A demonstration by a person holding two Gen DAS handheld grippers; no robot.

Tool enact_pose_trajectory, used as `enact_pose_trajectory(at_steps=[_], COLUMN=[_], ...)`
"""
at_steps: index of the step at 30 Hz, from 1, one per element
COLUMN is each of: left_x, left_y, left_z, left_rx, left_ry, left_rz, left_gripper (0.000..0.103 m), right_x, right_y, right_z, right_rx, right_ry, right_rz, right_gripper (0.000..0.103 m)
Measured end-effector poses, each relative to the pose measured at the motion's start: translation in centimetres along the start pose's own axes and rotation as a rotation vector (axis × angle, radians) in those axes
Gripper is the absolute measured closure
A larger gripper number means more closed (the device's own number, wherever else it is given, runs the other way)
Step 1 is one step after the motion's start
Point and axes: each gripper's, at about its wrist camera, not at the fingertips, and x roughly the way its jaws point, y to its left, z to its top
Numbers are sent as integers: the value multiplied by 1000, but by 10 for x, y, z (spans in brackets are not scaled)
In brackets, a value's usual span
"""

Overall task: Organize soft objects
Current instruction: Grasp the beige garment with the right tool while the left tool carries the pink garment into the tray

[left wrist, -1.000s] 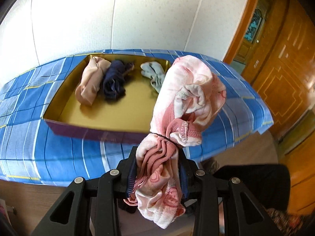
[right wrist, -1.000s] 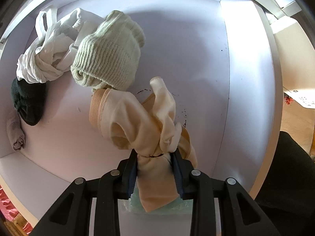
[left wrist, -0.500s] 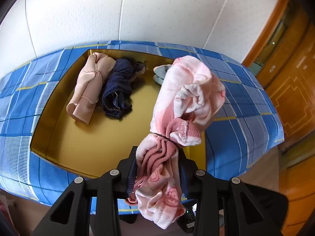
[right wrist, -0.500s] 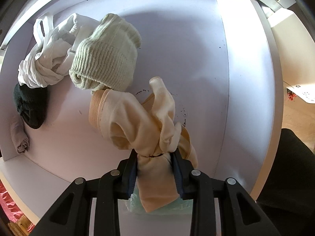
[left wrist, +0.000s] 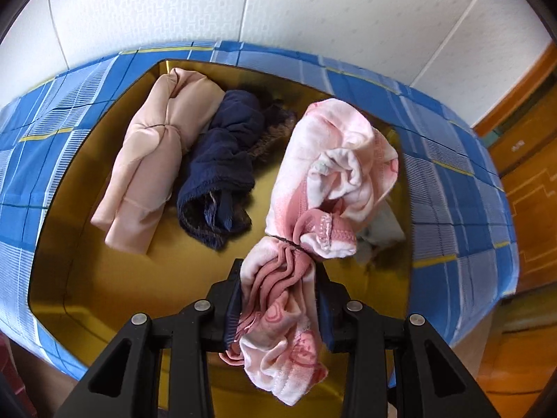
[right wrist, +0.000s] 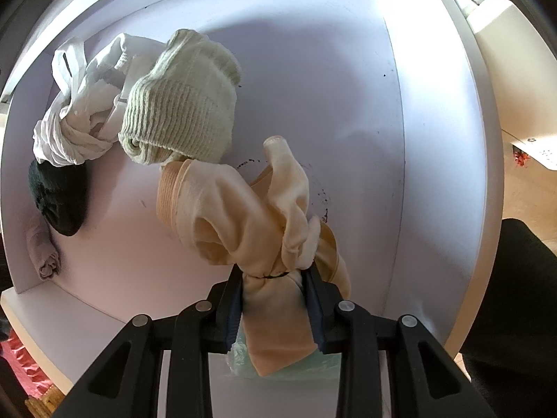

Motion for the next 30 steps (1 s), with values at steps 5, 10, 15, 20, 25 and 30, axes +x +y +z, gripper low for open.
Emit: enact_pose_trajectory(at_steps=[5, 10, 15, 20, 25, 30], left_x=[20, 37, 52, 54, 41, 19], left_y=[-10, -14, -17, -20, -19, -13], left_z=[22, 38, 46, 47, 44, 41], left_rx=[25, 11, 9, 37, 38, 18], left_ry=[26, 29, 37, 34, -4, -50], left_rz=[42, 57, 80, 95, 79, 51], left_gripper=[66, 66, 64, 50, 34, 31], right_x=[0, 1, 1, 0, 0, 0], right_y=[-4, -7, -11, -12, -11, -11], right_z=[2, 4, 7, 9, 9, 9], right_rx=[9, 22, 34, 37, 42, 43], right_ry=[4, 9, 17, 20, 18, 19], right_rz=[11, 22, 31, 29, 31, 31], right_gripper=[71, 71, 71, 71, 71, 71])
